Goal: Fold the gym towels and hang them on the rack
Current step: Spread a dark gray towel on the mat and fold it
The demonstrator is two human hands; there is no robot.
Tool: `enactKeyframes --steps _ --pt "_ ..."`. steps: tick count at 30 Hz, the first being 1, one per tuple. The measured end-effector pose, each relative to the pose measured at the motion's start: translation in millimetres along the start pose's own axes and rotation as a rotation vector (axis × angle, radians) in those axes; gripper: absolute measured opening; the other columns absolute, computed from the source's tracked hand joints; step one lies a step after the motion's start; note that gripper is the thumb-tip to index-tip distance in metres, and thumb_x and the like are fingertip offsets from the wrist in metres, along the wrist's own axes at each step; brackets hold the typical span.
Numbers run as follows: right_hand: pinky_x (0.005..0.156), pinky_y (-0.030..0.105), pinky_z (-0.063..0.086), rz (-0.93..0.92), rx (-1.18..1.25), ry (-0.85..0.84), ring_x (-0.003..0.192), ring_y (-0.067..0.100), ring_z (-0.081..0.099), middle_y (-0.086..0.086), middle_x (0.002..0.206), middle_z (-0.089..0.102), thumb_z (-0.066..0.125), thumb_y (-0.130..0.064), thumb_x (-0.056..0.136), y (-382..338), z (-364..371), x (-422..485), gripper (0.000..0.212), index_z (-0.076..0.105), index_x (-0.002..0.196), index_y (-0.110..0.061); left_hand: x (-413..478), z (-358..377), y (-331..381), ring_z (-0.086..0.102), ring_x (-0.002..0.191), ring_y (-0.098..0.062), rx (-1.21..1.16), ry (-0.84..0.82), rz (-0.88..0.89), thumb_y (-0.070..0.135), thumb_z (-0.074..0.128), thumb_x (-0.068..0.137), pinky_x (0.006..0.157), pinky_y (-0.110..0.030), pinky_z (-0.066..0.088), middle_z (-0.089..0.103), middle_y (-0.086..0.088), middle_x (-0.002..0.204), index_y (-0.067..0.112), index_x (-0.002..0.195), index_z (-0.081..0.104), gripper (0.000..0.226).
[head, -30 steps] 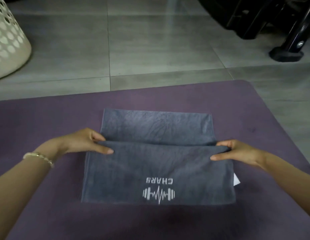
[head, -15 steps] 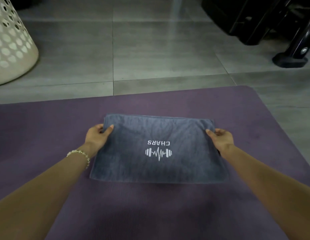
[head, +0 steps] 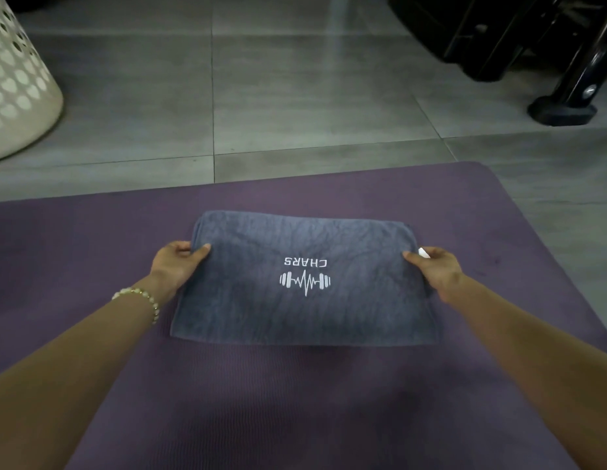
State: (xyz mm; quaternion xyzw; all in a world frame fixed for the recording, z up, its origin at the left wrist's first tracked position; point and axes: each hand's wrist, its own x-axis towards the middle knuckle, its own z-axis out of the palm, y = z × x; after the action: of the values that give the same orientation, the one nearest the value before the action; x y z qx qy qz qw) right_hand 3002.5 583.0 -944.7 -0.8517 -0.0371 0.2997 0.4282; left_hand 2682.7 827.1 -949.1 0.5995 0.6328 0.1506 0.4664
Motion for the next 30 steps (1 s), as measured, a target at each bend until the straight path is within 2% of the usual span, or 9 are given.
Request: enactKeyframes --steps 2,6,13,15,20,23,25,27,30 --pt "0.084 0.039 0.054 0.048 -0.002 -0.087 0.083 0.021 0.06 0.014 0.11 0.065 0.072 -0.024 0.084 10.1 -8.9 -8.8 0.021 0.063 0.09 -0.007 -5.2 -6.4 -13.9 0.059 0.105 -0.027 0.072 -0.003 0.011 0.032 0.071 0.084 0.085 -0.028 0.042 0.062 -0.013 0.111 0.001 0.117 0.055 0.047" --pt "0.082 0.037 0.054 0.144 -0.102 -0.233 0.085 0.022 0.066 0.006 0.091 0.07 0.071 -0.038 0.082 37.3 -22.7 -34.1 0.033 0.069 0.092 -0.007 -31.6 -15.3 -46.8 0.055 0.066 -0.019 0.226 -0.02 0.115 0.032 0.063 0.09 0.06 -0.021 0.039 0.06 -0.005 0.067 0.008 0.069 0.058 0.032" --pt "0.05 0.018 0.039 -0.15 -0.052 0.049 0.062 0.016 0.044 0.005 0.065 0.049 0.057 -0.028 0.095 52.2 -11.3 -58.2 0.038 0.045 0.063 -0.012 -43.4 -13.1 -50.7 0.055 0.079 -0.022 0.09 0.124 0.3 0.018 0.049 0.098 0.067 -0.026 0.036 0.062 -0.011 0.082 0.006 0.087 0.058 0.019" --pt "0.047 0.018 0.035 -0.206 -0.037 0.075 0.059 0.015 0.038 0.004 0.061 0.042 0.057 -0.027 0.095 56.6 -13.3 -62.5 0.041 0.038 0.06 -0.014 -47.3 -14.3 -51.2 0.054 0.08 -0.021 0.056 0.118 0.291 0.016 0.05 0.098 0.061 -0.023 0.034 0.061 -0.009 0.083 0.005 0.087 0.058 0.017" --pt "0.051 0.027 0.031 -0.214 -0.173 0.078 0.061 0.019 0.04 0.002 0.058 0.039 0.054 -0.024 0.096 74.4 -14.7 -69.6 0.042 0.036 0.06 -0.012 -57.0 -14.9 -70.1 0.054 0.078 -0.024 0.161 0.122 0.281 0.019 0.052 0.097 0.071 -0.026 0.034 0.064 -0.013 0.085 0.003 0.093 0.061 0.019" --pt "0.068 0.033 0.04 -0.225 -0.229 0.146 0.086 0.028 0.055 0.006 0.084 0.056 0.055 -0.029 0.095 74.2 -7.1 -75.4 0.024 0.051 0.092 -0.006 -59.8 -14.9 -76.9 0.058 0.089 -0.028 0.18 0.129 0.2 0.027 0.06 0.092 0.079 -0.034 0.043 0.063 -0.012 0.096 0.004 0.11 0.059 0.029" --pt "0.088 0.038 0.042 -0.37 -0.334 0.235 0.108 0.029 0.052 0.01 0.114 0.054 0.059 -0.031 0.092 67.4 1.3 -81.0 0.037 0.05 0.117 -0.005 -59.7 -16.9 -75.3 0.058 0.097 -0.029 0.243 0.117 0.159 0.035 0.067 0.086 0.088 -0.038 0.046 0.061 -0.012 0.104 0.005 0.114 0.056 0.043" --pt "0.106 0.042 0.035 -0.609 -0.508 0.181 0.13 0.027 0.041 0.01 0.141 0.044 0.056 -0.039 0.092 58.8 15.0 -88.0 0.051 0.047 0.133 -0.009 -58.7 -20.2 -70.5 0.059 0.098 -0.027 0.306 0.083 0.148 0.039 0.072 0.08 0.089 -0.035 0.046 0.061 -0.008 0.103 0.005 0.112 0.057 0.049" --pt "0.12 0.039 0.003 -0.712 -0.79 -0.1 0.148 0.018 0.004 -0.007 0.16 0.007 0.015 -0.069 0.082 53.8 44.2 -96.5 0.08 0.021 0.151 -0.029 -57.1 -24.8 -61.3 0.059 0.092 -0.023 0.423 0.003 0.131 0.044 0.073 0.078 0.081 -0.029 0.045 0.062 -0.004 0.094 0.007 0.103 0.057 0.047"
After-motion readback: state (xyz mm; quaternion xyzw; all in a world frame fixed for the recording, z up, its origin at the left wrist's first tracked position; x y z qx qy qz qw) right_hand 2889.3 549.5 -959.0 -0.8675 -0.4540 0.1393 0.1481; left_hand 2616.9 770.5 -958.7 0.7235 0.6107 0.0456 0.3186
